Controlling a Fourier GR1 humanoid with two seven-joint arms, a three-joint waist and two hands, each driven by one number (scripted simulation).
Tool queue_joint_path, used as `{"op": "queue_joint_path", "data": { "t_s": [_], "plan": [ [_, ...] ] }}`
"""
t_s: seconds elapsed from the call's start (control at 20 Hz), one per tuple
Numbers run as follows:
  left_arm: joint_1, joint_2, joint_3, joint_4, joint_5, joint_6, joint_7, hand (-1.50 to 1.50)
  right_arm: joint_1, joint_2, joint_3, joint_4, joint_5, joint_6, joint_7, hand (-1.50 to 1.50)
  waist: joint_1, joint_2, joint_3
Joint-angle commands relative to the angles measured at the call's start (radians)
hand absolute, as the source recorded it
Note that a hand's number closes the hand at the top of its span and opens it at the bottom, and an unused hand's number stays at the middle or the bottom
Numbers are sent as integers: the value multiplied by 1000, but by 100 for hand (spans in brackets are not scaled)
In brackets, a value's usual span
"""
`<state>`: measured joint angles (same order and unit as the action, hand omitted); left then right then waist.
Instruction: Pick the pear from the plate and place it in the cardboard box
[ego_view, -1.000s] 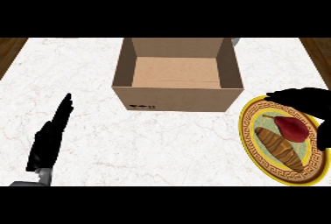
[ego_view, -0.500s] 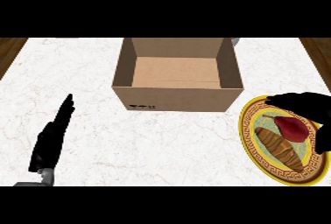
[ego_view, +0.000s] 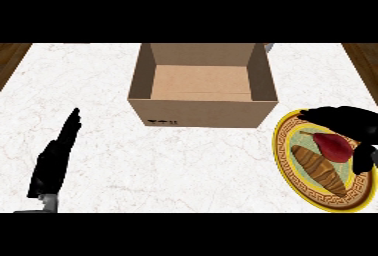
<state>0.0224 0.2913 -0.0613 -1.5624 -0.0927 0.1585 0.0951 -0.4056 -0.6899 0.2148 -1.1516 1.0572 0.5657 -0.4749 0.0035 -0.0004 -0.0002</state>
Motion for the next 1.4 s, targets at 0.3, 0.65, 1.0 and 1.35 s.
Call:
{"op": "queue_joint_path", "data": {
  "t_s": [0.3, 0.65, 1.0, 1.35],
  "plan": [
    [-5, -44, 25, 5, -48, -26, 18, 0, 8, 50, -27, 88, 121, -66, -63, -150, -1, 0, 0],
    [-18, -50, 58, 15, -49, -65, -14, 0, -57, 108, -50, 231, 179, -73, -87, 150, 3, 1, 0],
    [12, -81, 52, 51, -65, -55, -76, 0, -62, 116, -82, 186, 202, -299, -118, 150, 2, 1, 0],
    [-51, -34, 78, 34, -30, -125, -40, 0, -281, 153, -167, 415, 156, -392, -243, 150, 58, 20, 3]
  ]
}}
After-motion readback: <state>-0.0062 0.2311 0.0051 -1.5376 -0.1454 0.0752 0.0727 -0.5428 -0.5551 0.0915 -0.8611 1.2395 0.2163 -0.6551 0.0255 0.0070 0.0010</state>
